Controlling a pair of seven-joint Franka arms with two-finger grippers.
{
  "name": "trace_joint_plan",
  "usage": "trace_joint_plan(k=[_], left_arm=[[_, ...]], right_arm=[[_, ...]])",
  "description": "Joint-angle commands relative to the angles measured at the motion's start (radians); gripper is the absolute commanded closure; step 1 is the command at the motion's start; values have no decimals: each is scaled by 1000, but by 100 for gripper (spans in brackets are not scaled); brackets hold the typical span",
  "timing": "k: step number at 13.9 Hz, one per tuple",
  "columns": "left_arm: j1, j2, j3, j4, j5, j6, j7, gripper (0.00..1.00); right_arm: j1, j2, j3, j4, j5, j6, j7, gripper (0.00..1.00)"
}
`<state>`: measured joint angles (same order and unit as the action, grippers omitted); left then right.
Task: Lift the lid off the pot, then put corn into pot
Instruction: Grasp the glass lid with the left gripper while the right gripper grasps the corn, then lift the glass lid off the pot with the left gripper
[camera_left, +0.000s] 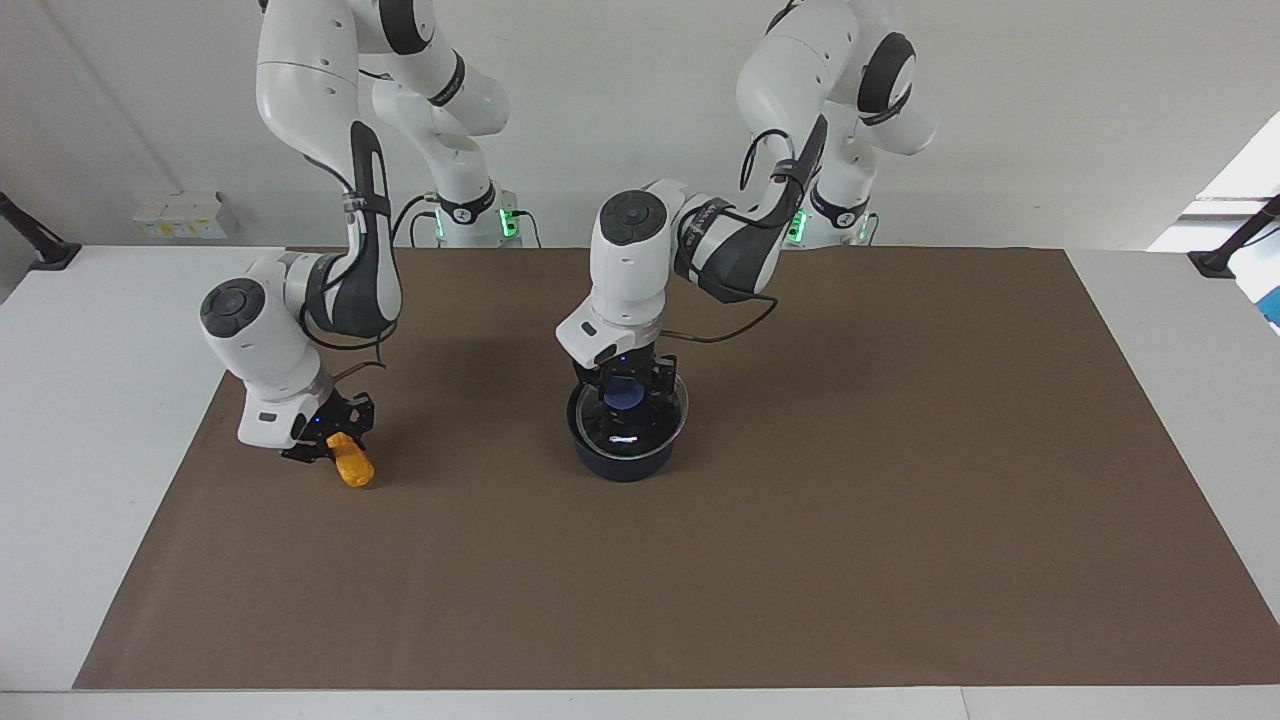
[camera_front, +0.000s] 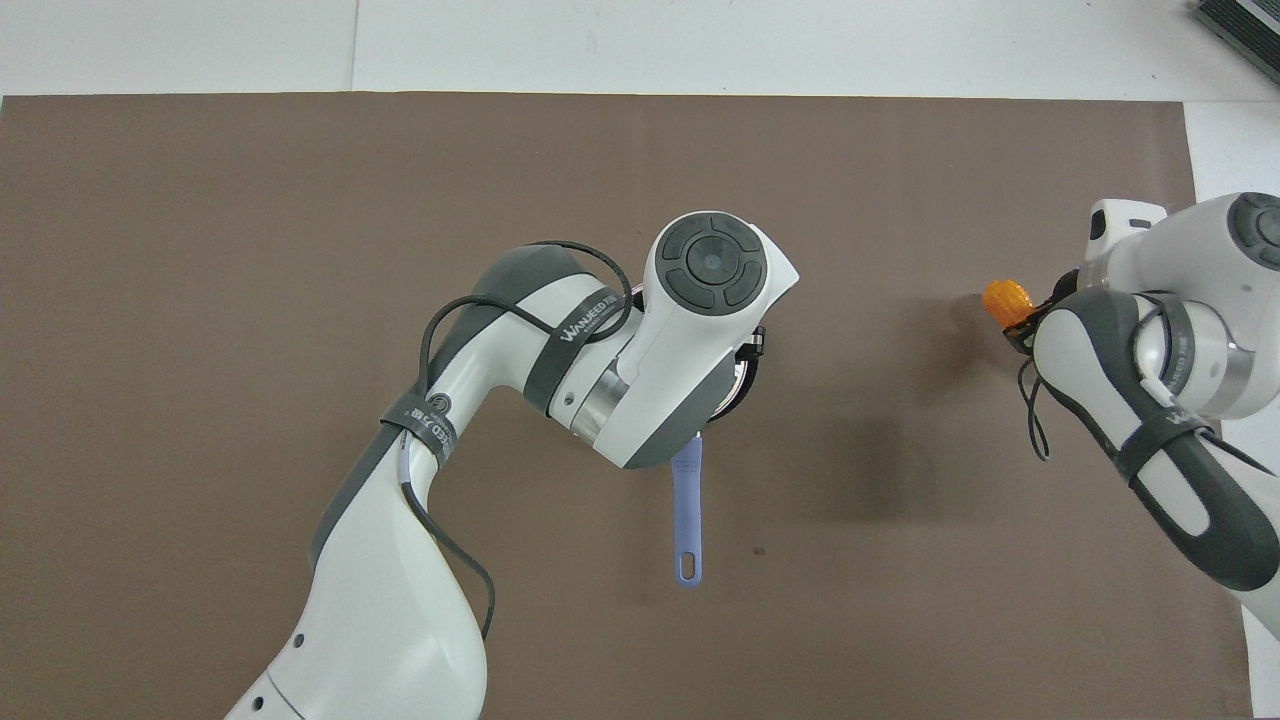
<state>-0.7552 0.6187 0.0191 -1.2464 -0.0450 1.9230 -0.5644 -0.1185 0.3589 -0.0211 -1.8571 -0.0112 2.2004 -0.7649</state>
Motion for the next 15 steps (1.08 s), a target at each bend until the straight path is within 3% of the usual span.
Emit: trace_joint_plan(k=[1,7,10,15], left_arm=[[-7,-34,12,25,10,-13,-32,100],[77,-106,12,-2,5,-16,-9,100],[170,-186,12,-125,-60,-2,157,100],[336,-275,9,-274,-133,39,430,100]], right_arm=[[0,-66,7,55,4,-135,51,100],[36,-207,23,78,-9,-315,188,100],[130,-221,21,105,-19,-383,367,100],[307,-213,23,119,-21,-349,733,100]])
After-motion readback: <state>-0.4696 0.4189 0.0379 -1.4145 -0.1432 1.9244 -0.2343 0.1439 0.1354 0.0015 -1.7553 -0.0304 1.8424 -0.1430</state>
